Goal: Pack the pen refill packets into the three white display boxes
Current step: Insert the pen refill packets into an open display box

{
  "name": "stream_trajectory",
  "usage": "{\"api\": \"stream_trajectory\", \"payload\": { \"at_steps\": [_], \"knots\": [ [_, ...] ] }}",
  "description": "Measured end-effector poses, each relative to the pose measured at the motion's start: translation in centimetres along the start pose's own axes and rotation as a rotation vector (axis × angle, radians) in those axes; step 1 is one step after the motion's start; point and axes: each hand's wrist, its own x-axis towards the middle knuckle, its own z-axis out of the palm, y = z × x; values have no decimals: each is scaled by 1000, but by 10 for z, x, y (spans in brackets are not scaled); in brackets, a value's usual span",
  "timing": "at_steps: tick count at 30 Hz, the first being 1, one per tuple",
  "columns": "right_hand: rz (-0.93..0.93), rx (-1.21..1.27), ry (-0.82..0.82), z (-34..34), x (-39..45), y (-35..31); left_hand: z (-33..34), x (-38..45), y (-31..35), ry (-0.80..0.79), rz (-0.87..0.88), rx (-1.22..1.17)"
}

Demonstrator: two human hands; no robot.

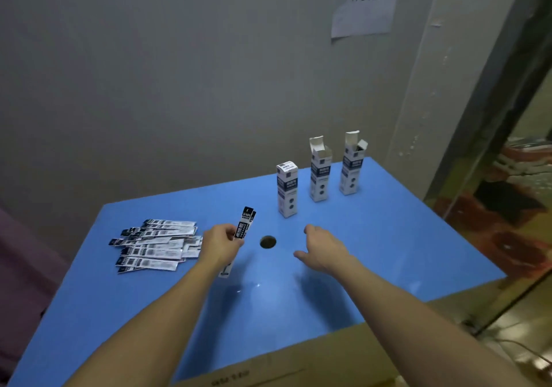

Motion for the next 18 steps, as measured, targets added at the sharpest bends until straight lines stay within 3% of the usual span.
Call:
{"api": "stream_trajectory", "payload": {
  "at_steps": [11, 18],
  "knots": [
    [27, -31, -19, -35, -9, 157, 113, -15, 89, 40, -54, -64],
    [28, -20, -67, -45, 5, 218, 155, -17, 126, 71, -103, -60]
  ]
}}
